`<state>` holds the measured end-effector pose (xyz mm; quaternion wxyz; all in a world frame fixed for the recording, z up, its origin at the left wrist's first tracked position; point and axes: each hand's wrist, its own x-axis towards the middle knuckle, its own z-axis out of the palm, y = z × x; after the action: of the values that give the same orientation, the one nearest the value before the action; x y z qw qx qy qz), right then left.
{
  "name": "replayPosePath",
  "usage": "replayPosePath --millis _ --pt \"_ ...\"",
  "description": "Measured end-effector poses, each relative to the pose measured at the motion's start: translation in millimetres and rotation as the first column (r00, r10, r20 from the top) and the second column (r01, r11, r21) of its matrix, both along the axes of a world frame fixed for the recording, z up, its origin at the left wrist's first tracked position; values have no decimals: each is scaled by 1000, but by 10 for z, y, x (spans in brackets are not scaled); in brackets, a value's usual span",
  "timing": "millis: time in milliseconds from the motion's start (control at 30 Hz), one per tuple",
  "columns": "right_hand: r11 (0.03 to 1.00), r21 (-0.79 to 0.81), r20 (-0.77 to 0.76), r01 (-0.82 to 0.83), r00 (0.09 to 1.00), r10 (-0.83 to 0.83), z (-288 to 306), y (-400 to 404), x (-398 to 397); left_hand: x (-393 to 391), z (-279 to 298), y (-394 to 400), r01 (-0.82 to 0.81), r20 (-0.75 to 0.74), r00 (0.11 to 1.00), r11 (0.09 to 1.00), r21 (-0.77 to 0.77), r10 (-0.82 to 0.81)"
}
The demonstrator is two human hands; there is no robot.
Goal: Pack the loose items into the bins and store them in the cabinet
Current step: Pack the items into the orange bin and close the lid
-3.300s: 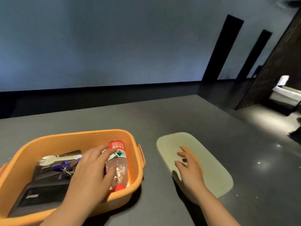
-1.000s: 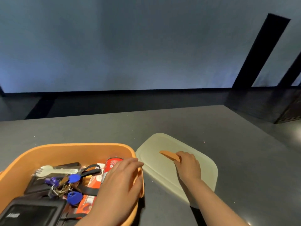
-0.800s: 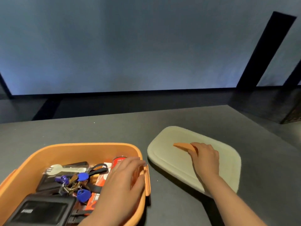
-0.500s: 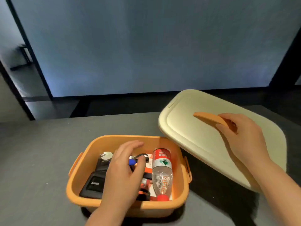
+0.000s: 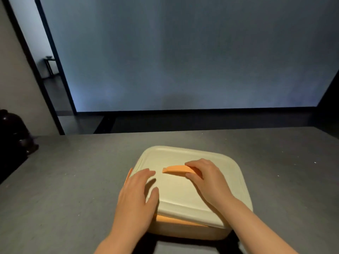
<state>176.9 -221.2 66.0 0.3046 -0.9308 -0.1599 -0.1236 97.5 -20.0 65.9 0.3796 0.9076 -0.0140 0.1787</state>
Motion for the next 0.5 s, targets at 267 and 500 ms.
replayPosePath --millis 267,500 --pt "995 -62 -53 -84 995 81 -38 30 -9 189 -60 -165 94 -145 987 973 211 -64" --pt "991 28 -143 128 982 -122 -62 -494 -217 539 103 -907 302 -108 953 926 227 -284"
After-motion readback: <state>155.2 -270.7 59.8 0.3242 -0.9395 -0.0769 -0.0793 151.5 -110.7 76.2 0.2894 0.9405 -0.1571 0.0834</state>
